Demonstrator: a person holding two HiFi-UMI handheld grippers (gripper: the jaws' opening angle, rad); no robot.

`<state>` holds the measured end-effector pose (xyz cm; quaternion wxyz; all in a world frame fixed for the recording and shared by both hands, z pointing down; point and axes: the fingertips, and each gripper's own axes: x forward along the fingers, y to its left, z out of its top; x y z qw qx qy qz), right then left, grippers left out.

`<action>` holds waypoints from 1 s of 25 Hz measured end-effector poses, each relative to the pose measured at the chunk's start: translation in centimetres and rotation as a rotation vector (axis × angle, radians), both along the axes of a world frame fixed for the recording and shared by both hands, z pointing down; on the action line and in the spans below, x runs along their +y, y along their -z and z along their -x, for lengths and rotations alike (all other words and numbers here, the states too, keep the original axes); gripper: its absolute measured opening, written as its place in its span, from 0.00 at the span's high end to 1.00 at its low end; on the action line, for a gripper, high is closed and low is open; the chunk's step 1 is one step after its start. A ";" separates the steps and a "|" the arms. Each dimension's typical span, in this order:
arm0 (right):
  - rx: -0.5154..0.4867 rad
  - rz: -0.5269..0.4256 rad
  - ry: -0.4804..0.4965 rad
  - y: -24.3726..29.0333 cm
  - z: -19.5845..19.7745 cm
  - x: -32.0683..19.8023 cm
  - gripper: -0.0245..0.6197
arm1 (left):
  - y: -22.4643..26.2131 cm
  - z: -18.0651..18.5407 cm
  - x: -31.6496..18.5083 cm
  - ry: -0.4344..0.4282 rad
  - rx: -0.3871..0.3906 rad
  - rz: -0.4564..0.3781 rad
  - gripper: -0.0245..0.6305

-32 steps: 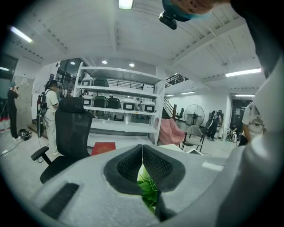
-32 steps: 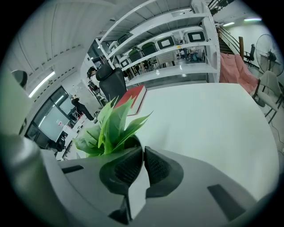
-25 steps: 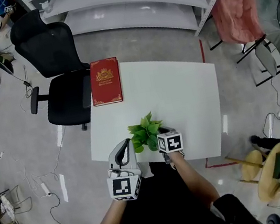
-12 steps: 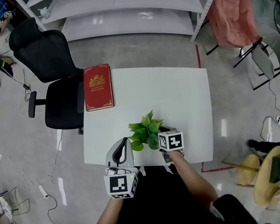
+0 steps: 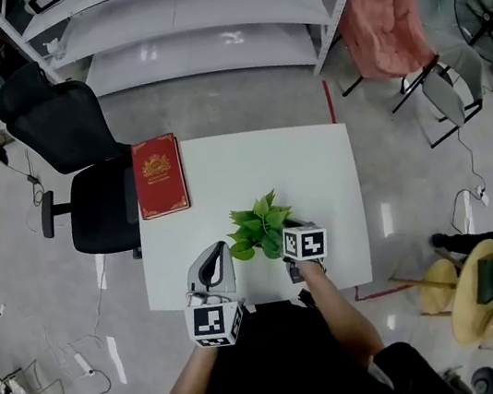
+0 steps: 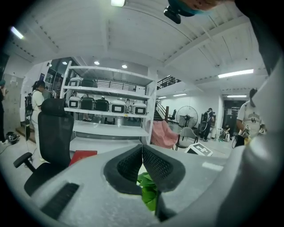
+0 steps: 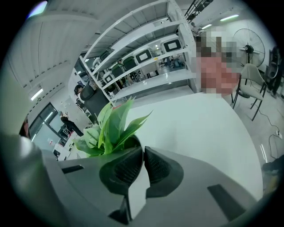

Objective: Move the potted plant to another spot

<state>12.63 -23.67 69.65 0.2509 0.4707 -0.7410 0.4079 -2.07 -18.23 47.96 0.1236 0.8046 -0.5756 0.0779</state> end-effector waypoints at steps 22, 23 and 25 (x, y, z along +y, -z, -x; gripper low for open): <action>0.014 0.024 -0.204 -0.8 0.7 -9.5 0.92 | -1.9 3.0 -8.6 -0.127 0.054 0.045 0.94; 0.015 0.024 -0.209 -0.8 0.7 -9.9 0.92 | -2.0 3.1 -8.8 -0.128 0.055 0.049 0.94; 0.018 0.024 -0.216 -0.8 0.6 -10.8 0.92 | -2.2 3.2 -9.2 -0.134 0.053 0.051 0.94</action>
